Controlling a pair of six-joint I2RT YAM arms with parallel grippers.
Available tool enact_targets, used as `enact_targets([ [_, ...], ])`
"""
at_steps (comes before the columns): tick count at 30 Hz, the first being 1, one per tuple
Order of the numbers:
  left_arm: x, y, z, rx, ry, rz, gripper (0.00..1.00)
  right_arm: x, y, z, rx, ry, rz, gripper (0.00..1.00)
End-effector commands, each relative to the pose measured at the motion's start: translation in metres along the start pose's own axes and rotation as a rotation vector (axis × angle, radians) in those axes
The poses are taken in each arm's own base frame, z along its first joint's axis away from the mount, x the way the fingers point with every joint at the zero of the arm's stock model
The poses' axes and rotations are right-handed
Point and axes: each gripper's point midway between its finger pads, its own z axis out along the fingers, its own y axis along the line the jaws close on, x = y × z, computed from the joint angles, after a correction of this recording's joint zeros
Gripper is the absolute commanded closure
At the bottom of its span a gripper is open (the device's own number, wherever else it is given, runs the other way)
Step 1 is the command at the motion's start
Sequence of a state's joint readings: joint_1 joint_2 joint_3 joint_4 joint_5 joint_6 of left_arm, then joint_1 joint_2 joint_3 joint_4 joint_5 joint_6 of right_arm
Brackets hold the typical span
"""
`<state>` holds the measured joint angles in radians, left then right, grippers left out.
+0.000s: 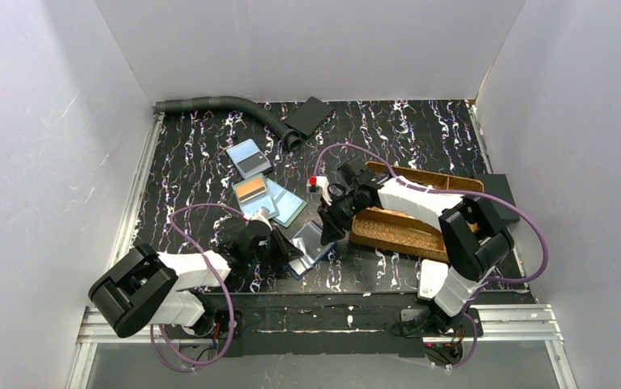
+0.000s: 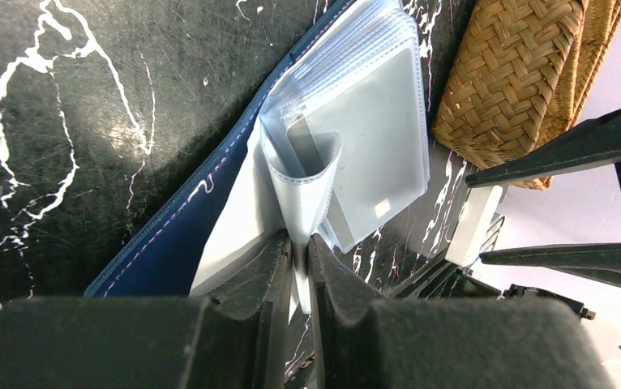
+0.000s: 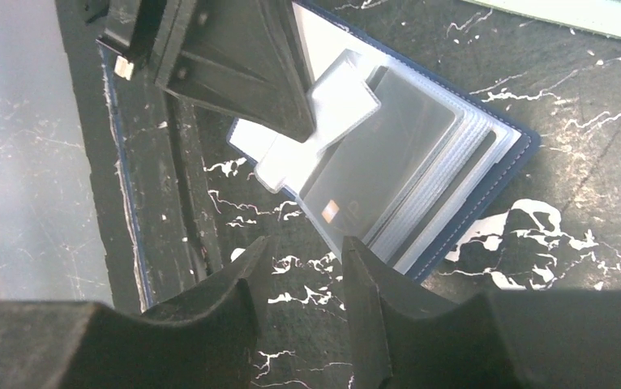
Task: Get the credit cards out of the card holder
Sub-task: Remove the credit card from the card holder.
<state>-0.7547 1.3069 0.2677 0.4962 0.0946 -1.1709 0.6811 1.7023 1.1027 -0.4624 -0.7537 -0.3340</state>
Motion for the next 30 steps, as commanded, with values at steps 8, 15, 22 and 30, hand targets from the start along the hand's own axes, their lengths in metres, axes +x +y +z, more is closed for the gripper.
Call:
enact_targets([
  [8,0.007,0.007,-0.008,0.003,0.021,0.043,0.86,-0.015,-0.001,0.011,-0.022,-0.093,0.090,0.66],
  [15,0.007,0.001,-0.014,0.042,0.020,0.077,0.84,-0.013,-0.005,0.028,-0.004,-0.080,0.130,0.86],
  [22,0.011,-0.005,-0.018,0.085,0.036,0.112,0.81,-0.004,-0.022,0.048,0.085,-0.074,0.238,0.92],
  [30,0.018,-0.014,-0.022,0.141,0.074,0.141,0.70,0.001,-0.013,0.062,0.025,-0.058,0.271,0.91],
])
